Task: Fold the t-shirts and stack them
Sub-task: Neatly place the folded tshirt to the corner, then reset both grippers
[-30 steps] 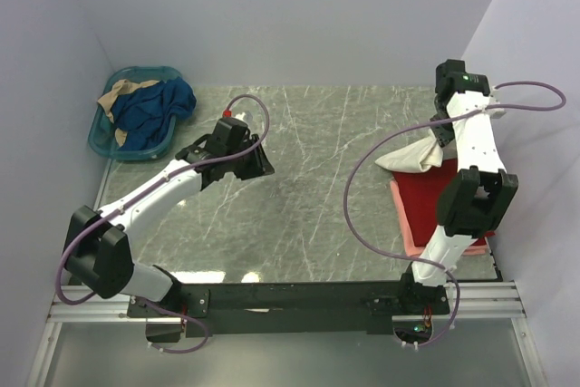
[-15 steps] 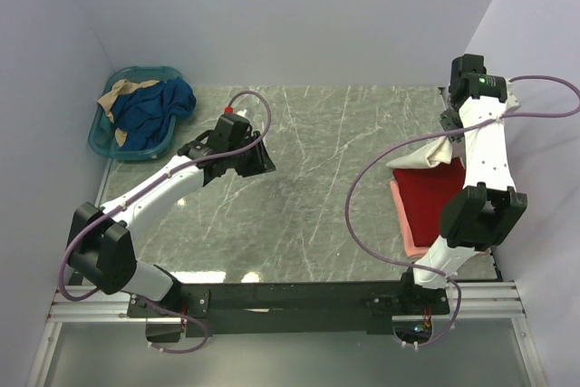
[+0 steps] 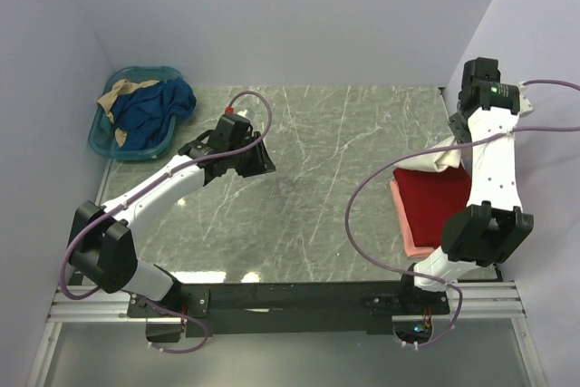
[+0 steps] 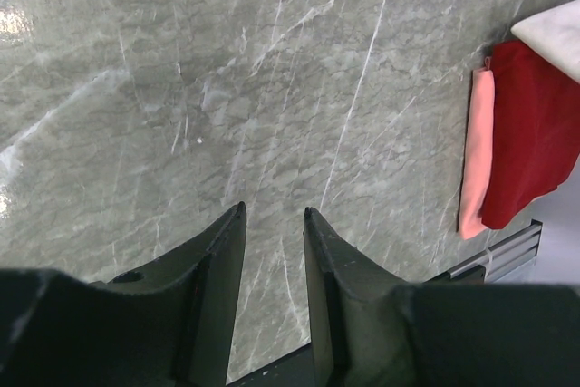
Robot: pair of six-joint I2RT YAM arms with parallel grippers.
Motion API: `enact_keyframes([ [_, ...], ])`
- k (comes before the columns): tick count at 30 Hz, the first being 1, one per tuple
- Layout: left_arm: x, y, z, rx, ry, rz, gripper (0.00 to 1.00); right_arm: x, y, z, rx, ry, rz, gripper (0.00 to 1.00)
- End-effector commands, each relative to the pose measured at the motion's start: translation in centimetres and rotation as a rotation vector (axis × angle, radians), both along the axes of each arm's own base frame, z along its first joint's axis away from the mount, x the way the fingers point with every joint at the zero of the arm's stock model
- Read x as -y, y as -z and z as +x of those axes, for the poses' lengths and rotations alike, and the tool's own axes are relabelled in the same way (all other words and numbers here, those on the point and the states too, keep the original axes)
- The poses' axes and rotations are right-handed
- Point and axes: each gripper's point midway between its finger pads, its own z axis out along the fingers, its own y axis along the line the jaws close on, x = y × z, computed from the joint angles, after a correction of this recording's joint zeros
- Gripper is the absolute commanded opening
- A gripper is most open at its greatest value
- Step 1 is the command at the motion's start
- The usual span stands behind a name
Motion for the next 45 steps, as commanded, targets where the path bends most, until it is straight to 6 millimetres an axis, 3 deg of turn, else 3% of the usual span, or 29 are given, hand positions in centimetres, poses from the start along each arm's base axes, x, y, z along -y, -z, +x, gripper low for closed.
enact_keyframes([
  [1,0.5,-2.0,0.9,0.056,0.017,-0.016,0.38,0.8,-1.9,-1.3,0.069,0.027,-0.048,0.00],
  [4,0.5,-2.0,0.9,0.058,0.018,-0.016,0.38,0.5,-1.5,-3.0,0.065,0.032,-0.035,0.00],
  [6,0.6,-2.1,0.7,0.062,0.028,-0.025,0.38,0.1,0.3,-4.2,0.032,0.034,-0.011,0.00],
  [7,0.7,-2.1,0.7,0.060,0.031,-0.027,0.38,-0.1,0.1,-5.2,0.045,0.043,-0.014,0.04],
  [9,1.2,-2.0,0.4,0.061,0.050,-0.035,0.38,-0.2,2.2,-7.2,-0.008,0.075,-0.011,0.23],
  [10,1.3,-1.9,0.4,0.061,0.056,-0.036,0.38,-0.3,2.1,-8.3,0.001,0.085,-0.018,0.54],
  [12,2.1,-1.8,0.2,0.060,0.080,-0.046,0.38,-0.5,3.8,-10.4,-0.059,0.096,-0.019,0.78],
  [14,2.7,-1.3,-0.2,0.052,0.100,-0.048,0.39,-0.8,4.4,-12.0,-0.080,0.080,-0.030,0.79],
  [19,3.7,-1.4,-0.6,0.058,0.121,-0.081,0.39,-1.5,4.3,-12.5,-0.041,-0.025,-0.044,0.79],
  [27,2.9,-2.4,-1.2,0.094,0.097,-0.090,0.40,-5.3,4.9,-8.8,0.001,-0.212,-0.012,0.79],
  [37,0.1,-2.8,-1.1,0.160,-0.010,-0.045,0.41,-16.4,6.9,-3.0,0.070,-0.574,-0.056,0.80],
  [38,-0.2,-2.7,-1.1,0.162,-0.022,-0.038,0.41,-18.5,6.6,-2.2,0.120,-0.640,-0.034,0.81],
  [41,-1.4,-1.4,-1.5,0.161,-0.058,-0.009,0.42,-21.5,6.2,-1.3,0.198,-0.760,-0.026,0.81],
  [45,-3.1,-0.5,-2.1,0.176,-0.118,0.008,0.41,-23.8,5.6,-1.2,0.295,-0.869,-0.028,0.82],
])
